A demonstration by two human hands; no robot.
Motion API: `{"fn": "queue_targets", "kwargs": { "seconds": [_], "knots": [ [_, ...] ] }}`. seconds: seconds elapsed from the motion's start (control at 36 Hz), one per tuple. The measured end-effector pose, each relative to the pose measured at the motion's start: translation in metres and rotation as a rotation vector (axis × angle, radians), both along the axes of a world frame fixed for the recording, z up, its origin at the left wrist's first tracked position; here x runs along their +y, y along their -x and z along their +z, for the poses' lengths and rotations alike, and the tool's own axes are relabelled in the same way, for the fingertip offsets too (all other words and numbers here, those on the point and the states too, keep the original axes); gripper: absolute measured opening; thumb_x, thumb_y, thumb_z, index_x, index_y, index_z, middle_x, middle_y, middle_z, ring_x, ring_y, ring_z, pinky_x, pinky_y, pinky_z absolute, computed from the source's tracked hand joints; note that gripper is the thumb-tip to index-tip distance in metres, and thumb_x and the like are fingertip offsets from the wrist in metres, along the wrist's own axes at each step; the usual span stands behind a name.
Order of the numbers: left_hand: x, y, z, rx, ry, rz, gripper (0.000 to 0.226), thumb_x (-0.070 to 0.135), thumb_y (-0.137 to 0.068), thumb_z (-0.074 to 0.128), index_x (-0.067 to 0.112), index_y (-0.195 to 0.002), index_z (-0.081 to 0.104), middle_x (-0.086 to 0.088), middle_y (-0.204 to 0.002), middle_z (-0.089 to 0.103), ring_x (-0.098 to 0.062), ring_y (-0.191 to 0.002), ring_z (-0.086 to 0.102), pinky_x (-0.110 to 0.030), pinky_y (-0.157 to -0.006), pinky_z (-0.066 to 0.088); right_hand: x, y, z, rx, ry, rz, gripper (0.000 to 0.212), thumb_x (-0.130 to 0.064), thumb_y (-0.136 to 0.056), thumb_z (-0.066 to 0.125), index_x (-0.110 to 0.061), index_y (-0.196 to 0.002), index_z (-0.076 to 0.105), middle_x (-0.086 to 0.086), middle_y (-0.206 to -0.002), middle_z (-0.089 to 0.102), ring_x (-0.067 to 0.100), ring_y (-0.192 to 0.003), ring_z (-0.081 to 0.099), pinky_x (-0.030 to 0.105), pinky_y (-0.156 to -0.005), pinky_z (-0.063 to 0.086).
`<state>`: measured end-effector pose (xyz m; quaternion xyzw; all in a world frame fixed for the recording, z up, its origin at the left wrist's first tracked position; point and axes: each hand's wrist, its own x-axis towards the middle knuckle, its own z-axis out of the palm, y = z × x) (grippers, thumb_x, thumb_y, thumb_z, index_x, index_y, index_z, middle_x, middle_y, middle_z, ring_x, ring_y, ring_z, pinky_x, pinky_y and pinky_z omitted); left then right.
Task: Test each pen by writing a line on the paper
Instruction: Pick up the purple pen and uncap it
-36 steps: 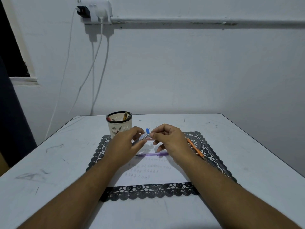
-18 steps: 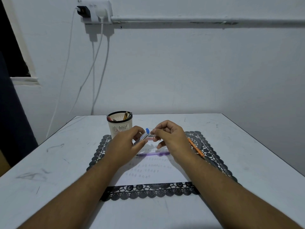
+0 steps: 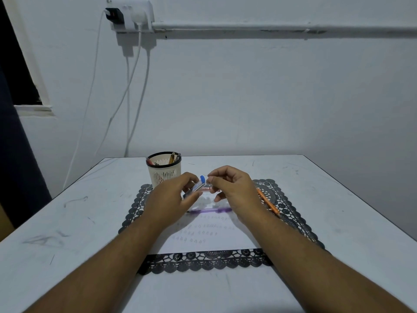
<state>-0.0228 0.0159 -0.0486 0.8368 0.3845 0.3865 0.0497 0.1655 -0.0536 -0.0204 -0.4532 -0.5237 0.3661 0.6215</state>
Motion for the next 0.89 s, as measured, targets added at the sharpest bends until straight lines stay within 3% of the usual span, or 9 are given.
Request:
{"fn": "queue_targets", "kwargs": {
  "seconds": [0.22, 0.42, 0.67, 0.89],
  "knots": [
    [0.002, 0.0, -0.001, 0.007, 0.005, -0.007, 0.026, 0.049, -0.092, 0.069, 0.041, -0.114, 0.059, 0.02, -0.094, 0.069, 0.0, -0.082, 0.064, -0.039, -0.068, 0.06, 0.0, 0.0, 0.0, 0.002, 0.015, -0.009, 0.006, -0.01, -0.094, 0.074, -0.014, -0.091, 0.077, 0.01, -0.089, 0.076, 0.022, -0.077, 0.069, 0.043, -0.065, 0.057],
    [-0.001, 0.0, 0.002, -0.007, 0.008, -0.048, 0.023, 0.038, -0.092, 0.074, 0.035, -0.112, 0.063, 0.02, -0.091, 0.068, 0.001, -0.081, 0.063, -0.035, -0.07, 0.058, -0.003, 0.0, 0.005, 0.082, -0.001, 0.011, 0.002, -0.004, -0.095, 0.07, -0.004, -0.096, 0.071, 0.014, -0.094, 0.078, 0.023, -0.074, 0.069, 0.034, -0.056, 0.056],
    [-0.004, 0.0, 0.004, -0.012, 0.025, -0.052, 0.028, 0.036, -0.092, 0.075, 0.034, -0.117, 0.063, 0.022, -0.093, 0.068, 0.007, -0.081, 0.062, -0.029, -0.071, 0.058, 0.003, -0.007, 0.008, 0.202, -0.022, -0.041, 0.001, -0.006, -0.098, 0.068, -0.006, -0.096, 0.069, 0.011, -0.088, 0.077, 0.025, -0.075, 0.069, 0.031, -0.053, 0.056],
    [-0.008, -0.002, 0.008, -0.192, 0.147, -0.091, 0.037, 0.03, -0.092, 0.075, 0.034, -0.126, 0.06, 0.015, -0.088, 0.072, 0.001, -0.081, 0.068, -0.024, -0.073, 0.056, 0.005, -0.012, 0.008, 0.279, 0.024, -0.088, 0.003, -0.004, -0.098, 0.068, -0.006, -0.1, 0.07, 0.009, -0.085, 0.074, 0.025, -0.075, 0.074, 0.029, -0.053, 0.06]
  ]
}}
